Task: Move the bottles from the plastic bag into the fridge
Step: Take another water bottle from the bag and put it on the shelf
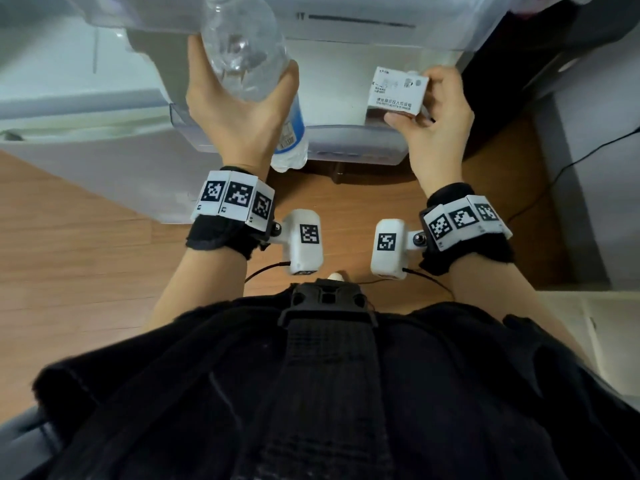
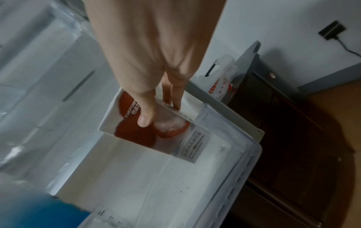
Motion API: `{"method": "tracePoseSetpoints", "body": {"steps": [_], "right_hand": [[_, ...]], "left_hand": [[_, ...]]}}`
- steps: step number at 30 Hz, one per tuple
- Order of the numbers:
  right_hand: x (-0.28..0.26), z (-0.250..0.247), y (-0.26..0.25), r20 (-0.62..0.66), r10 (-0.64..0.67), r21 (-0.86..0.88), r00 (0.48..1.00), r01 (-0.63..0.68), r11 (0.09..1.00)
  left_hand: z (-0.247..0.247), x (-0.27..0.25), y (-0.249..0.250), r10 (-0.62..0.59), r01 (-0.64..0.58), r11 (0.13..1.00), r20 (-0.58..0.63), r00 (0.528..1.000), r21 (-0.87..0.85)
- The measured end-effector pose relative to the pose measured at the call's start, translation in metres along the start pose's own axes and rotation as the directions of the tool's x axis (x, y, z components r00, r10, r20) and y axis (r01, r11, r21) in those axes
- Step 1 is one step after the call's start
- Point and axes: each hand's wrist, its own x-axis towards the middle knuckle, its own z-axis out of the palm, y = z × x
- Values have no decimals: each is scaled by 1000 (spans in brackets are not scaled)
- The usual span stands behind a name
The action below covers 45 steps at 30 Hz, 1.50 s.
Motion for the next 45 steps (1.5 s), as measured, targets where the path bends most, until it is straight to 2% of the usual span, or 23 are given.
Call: {"method": "tracePoseSetpoints", "body": {"steps": [5, 10, 12, 15, 19, 28, 33, 36, 38, 40, 45], "right_hand": [[16, -4, 22, 98, 58, -61, 994, -52, 997], [24, -10, 31, 266, 75, -321, 961, 15, 947], [26, -12, 32, 285, 61, -468, 957, 83, 880], [30, -15, 31, 282, 43, -676, 958, 167, 718], [33, -19, 33, 300, 61, -719, 952, 184, 670], [32, -12, 28, 293, 111, -662, 950, 118, 740], [13, 4, 7, 121, -2, -600, 993, 75, 797], [-8, 32, -9, 34, -106, -450, 994, 110, 886], [-25, 60, -23, 108, -57, -284, 993, 86, 955], [-43, 95, -44, 229, -12, -169, 973, 52, 984], [-86, 177, -98, 385, -47, -143, 922, 110, 984]], "left_hand": [[5, -3, 0, -9, 9, 1000, -6, 1000, 1], [8, -3, 1, -5, 5, 1000, -22, 1000, -2], [8, -2, 0, 2, -2, 1000, -26, 1000, 3], [10, -2, -1, -4, 4, 1000, -20, 1000, 2], [12, -3, -2, 6, -6, 1000, -23, 1000, -1], [6, -1, -3, 23, -23, 1000, 13, 1000, 16], [-14, 9, 4, 55, -55, 998, 75, 996, 0], [-35, 15, 5, 67, -68, 998, 115, 991, 3], [-57, 19, 1, 50, -51, 999, 119, 992, 6], [-83, 25, -4, 27, -27, 1000, 122, 992, 0], [-164, 50, -15, 0, -2, 1000, 161, 987, 16]]}}
